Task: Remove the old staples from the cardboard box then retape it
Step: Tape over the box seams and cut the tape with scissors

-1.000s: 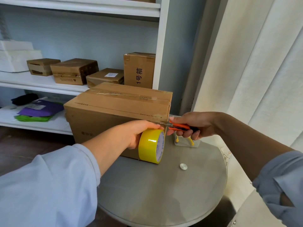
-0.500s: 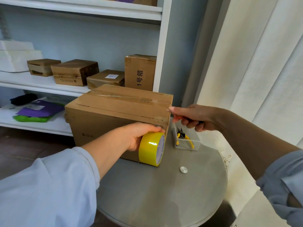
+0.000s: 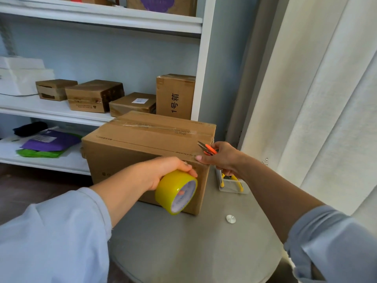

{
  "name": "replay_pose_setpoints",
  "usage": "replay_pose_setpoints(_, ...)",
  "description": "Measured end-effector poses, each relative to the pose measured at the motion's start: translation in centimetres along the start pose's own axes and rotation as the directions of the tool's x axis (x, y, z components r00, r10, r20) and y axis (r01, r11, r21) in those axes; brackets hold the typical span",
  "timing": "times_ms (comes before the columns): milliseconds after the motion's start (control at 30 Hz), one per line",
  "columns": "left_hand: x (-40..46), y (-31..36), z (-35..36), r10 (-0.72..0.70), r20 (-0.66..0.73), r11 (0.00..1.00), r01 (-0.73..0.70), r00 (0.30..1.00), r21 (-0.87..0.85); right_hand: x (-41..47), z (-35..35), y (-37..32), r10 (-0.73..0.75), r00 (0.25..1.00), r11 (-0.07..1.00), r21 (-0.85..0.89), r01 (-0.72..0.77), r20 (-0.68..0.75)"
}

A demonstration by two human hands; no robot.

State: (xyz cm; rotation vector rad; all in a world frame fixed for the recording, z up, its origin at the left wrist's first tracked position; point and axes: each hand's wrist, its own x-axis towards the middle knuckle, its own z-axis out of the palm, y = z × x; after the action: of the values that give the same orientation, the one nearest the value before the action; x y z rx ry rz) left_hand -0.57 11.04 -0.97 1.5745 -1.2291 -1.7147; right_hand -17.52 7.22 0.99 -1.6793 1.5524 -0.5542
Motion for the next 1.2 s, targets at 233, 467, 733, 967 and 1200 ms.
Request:
replay_pose_setpoints(233,-2.4,1.7,-4.1,0.269,-0.186,0.941,-0.217,0.945,0.259,1.4,-1.1,0.8,-0.057,0.995,0.998,0.009,0.057,0.076)
replay_pose_setpoints(467,-2.3,1.0,-4.4,0.546,-0.291,0.703,-0.241,0.785,0.669,1.5,3.4,3.3,-0.089,0.902,0.952,0.23,0.201,-0.422)
replay_pose_setpoints(733,0.0,-0.1,-3.8,0.475,-0.198,0.522,-0.093,0.857,0.848,3.2,3.5,3.0,0.094,0.89,0.889,0.439,0.126,-0.447)
replay_pose_setpoints(967,0.3,1.5,-1.8,0.476,-0.077,0.621,-0.272,0.876,0.735,5.2,3.3,1.7,0.177,0.902,0.877,0.479,0.037,-0.393)
replay_pose_setpoints(1200,-0.6,2.7,-1.1,0.535,-0.154,0.819,-0.465,0.831,0.336,4.4,5.1,0.8,0.081,0.877,0.913,0.389,0.125,-0.473)
